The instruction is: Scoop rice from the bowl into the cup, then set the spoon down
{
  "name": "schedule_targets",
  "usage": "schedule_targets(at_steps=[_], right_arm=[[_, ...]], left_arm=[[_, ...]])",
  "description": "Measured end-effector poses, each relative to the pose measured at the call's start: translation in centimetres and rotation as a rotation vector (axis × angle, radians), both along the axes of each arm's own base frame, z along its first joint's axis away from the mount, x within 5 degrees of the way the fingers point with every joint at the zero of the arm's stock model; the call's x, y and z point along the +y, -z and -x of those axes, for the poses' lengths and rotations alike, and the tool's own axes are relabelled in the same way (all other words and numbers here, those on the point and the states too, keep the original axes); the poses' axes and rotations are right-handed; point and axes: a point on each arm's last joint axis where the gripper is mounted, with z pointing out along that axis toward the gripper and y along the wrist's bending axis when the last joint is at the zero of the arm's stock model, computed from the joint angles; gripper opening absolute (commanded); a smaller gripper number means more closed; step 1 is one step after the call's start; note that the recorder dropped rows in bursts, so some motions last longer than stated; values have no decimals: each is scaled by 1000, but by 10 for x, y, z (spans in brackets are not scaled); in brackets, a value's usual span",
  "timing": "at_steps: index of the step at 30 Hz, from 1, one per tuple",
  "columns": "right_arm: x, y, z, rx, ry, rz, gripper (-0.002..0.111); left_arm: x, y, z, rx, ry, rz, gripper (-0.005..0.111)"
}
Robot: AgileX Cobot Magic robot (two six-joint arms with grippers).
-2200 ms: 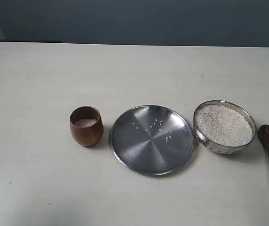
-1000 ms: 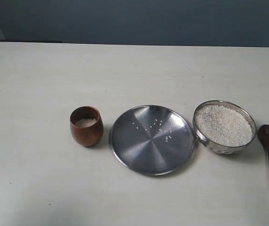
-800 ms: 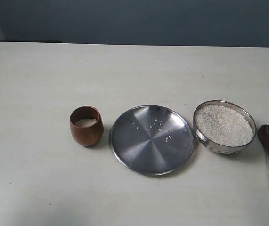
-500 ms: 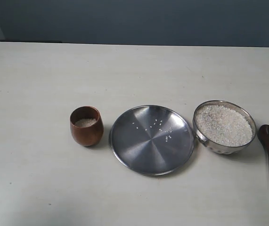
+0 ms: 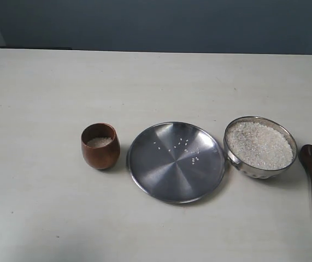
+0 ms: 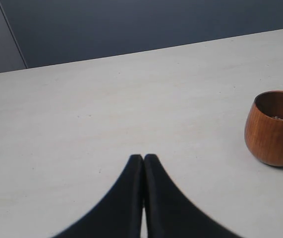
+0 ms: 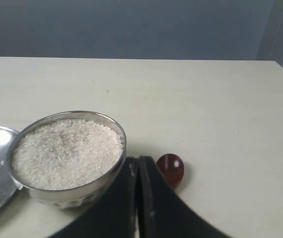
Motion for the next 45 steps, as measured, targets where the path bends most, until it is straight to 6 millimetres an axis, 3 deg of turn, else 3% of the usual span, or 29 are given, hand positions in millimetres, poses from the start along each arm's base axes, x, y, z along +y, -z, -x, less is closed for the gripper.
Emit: schedule_targets(at_steps=[18, 23, 32, 35, 39, 42, 45], right_arm=[[-4, -3, -1, -31, 5, 158, -1], [-5, -16, -3, -173, -4, 319, -1], [7, -49, 1, -564, -78, 364, -1], [11, -61, 5, -699, -102, 281, -1], [14, -74, 13, -862, -152, 68, -1], [12, -79, 16, -897, -184, -234, -1], [8, -75, 12, -792, -168, -536, -1]], left_arm=[[-1, -2, 0, -21, 2, 25, 0], [-5, -9, -2, -103, 10, 229, 0], [-7, -25, -3, -244, -28, 863, 0], [-6, -27, -3, -259, -43, 992, 0], [-10, -33, -2, -237, -12, 1026, 0], [-13, -55, 3, -268, 52, 990, 0], [-14, -88, 13, -354, 116, 939, 0]])
